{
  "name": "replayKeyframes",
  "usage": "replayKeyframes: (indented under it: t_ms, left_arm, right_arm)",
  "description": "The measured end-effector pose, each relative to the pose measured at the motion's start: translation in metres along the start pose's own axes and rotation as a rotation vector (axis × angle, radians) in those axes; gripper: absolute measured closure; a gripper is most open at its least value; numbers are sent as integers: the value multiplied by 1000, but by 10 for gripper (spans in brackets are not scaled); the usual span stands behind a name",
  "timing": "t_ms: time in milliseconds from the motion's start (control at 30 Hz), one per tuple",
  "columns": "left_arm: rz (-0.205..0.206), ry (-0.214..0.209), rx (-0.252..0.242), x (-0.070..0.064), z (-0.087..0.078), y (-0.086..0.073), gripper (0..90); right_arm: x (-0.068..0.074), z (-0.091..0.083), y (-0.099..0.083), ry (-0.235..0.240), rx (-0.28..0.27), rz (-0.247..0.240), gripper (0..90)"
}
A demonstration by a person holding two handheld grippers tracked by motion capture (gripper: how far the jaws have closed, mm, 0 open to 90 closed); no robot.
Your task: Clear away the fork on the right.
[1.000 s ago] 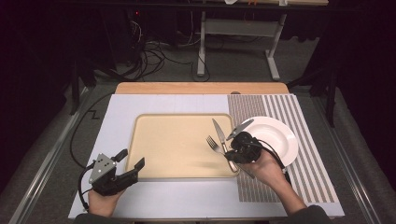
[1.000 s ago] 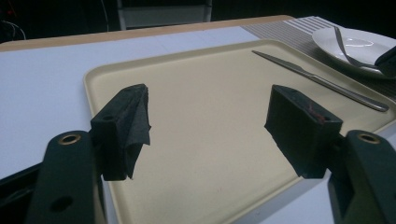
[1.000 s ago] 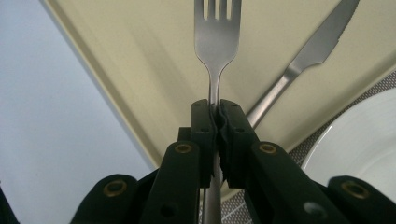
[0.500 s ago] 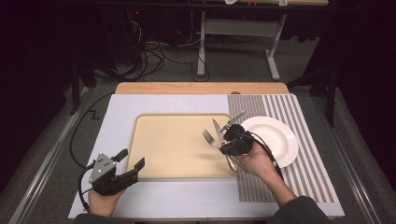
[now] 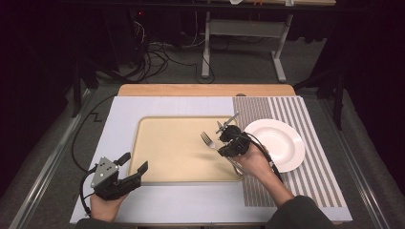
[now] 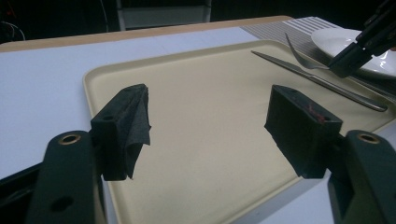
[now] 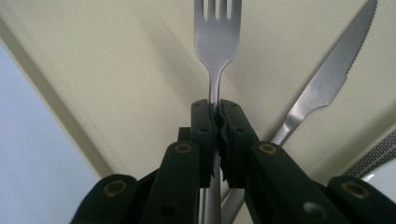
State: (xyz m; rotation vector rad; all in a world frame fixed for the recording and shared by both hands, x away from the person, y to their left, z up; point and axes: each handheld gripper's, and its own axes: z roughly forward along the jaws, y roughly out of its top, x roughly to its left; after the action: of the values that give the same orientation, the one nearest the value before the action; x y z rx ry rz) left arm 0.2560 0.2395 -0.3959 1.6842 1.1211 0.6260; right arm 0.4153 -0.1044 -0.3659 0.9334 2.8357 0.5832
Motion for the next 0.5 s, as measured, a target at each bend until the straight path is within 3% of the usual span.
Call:
replayKeyframes:
  t_ms: [500]
  left_arm:
    - [1, -3, 1, 0, 0, 0, 313]
  right_arm:
    - [6, 19, 12, 24, 17, 3, 862]
